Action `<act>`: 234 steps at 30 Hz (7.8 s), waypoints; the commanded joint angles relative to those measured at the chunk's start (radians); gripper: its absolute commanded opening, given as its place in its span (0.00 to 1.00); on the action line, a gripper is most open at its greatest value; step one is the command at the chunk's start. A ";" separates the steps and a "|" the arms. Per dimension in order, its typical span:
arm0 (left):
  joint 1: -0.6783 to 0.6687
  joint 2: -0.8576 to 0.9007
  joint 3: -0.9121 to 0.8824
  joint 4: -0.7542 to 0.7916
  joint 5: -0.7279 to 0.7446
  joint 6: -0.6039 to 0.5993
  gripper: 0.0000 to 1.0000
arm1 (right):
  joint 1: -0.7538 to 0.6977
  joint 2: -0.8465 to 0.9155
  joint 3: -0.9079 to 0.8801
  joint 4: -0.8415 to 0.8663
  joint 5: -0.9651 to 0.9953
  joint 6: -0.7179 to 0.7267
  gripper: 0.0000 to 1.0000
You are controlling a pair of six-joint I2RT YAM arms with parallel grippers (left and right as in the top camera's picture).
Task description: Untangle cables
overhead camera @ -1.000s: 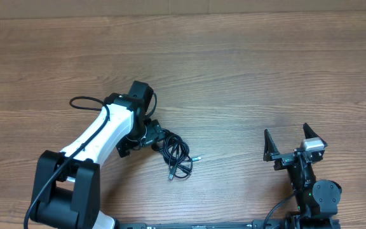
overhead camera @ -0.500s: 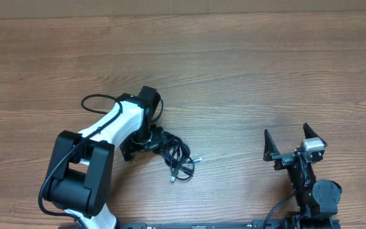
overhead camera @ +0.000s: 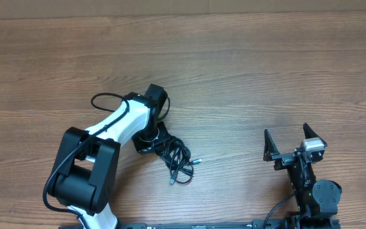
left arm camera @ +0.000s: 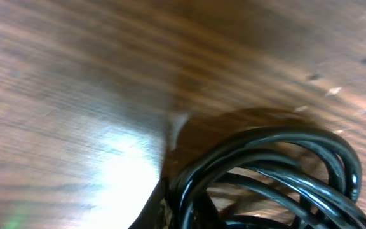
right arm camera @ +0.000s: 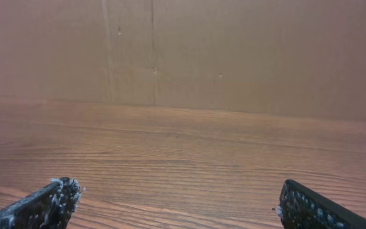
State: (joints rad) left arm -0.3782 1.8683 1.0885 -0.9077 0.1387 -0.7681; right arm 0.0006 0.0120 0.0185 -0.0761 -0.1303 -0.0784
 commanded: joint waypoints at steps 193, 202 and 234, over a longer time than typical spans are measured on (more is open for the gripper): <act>-0.441 -0.613 -0.028 0.449 0.194 -0.048 0.04 | 0.353 0.766 0.919 -0.981 -0.707 0.018 0.45; -0.427 -0.613 -0.028 0.457 0.148 -0.183 0.04 | 0.353 0.766 0.919 -1.014 -0.708 0.052 0.04; -0.307 -0.613 -0.028 0.175 0.005 -0.304 0.04 | 0.353 0.766 0.919 -0.542 -1.096 0.048 0.04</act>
State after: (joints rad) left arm -0.7170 1.2125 1.0954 -0.6956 0.2768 -1.0492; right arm 0.3435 0.8242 0.8898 -0.6926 -1.0004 0.0078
